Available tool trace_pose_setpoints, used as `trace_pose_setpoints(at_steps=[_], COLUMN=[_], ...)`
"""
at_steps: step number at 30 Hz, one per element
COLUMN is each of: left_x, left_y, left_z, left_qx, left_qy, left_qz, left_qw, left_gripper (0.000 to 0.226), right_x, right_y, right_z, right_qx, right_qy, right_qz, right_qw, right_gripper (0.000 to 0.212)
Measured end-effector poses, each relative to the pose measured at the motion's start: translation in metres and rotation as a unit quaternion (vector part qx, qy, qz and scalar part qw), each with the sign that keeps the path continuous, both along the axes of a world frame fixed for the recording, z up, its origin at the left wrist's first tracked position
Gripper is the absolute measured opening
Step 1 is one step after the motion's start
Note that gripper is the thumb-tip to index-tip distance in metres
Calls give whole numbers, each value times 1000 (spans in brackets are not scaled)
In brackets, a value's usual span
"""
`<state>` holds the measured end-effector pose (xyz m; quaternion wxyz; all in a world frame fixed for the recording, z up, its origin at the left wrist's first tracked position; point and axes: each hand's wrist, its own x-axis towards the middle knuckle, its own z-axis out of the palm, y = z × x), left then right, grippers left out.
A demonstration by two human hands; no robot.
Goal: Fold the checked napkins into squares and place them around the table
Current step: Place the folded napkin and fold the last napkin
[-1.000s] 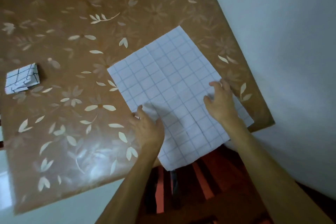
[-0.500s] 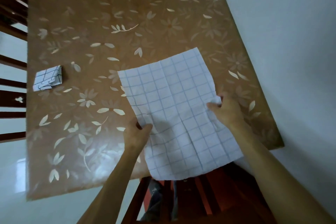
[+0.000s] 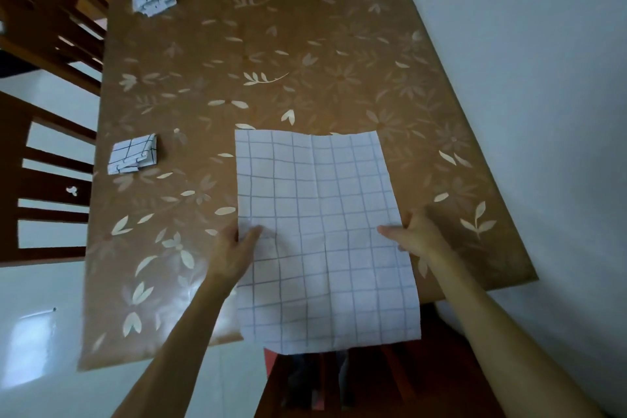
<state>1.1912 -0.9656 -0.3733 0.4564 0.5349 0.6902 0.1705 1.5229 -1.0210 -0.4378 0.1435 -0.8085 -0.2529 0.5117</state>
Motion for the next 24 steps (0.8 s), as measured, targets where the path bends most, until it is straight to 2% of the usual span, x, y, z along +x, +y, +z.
trace_pose_setpoints(at_steps=[2,3,6,7,9,13,15,18,21,24], left_x=[-10,-15,-30,-36,-48,-70,-77,-87,-92,-94], left_y=[-3,-5,-10,-11,-13,-11,-8,0,9,13], left_z=[0,-2,-4,-5,-2,17,33,55,75,98], left_qx=[-2,0,0,2,15,46,58,89,104,103], left_qy=[-26,-33,-43,-47,-55,-60,-71,-93,-123,-180], left_qz=[-2,-2,-18,-26,-51,-71,-71,-82,-86,-92], left_qw=[1000,999,999,999,997,995,993,988,983,974], left_gripper=[18,18,19,18,17,21,18,7,11,16], right_x=[-19,-31,-63,-71,-83,-94,-96,-94,-95,-96], right_y=[-8,-13,-33,-40,-51,-57,-56,-53,-47,-43], right_z=[-7,-6,-10,-9,-5,28,56,96,136,168], right_qx=[-11,8,44,56,99,158,200,230,282,358], right_qy=[-45,-54,-93,-113,-118,-96,-44,35,96,81], right_qz=[15,16,16,24,7,-49,-102,-160,-189,-169], right_qw=[999,998,995,992,988,982,973,959,936,915], right_gripper=[108,100,37,25,31,32,34,22,18,43])
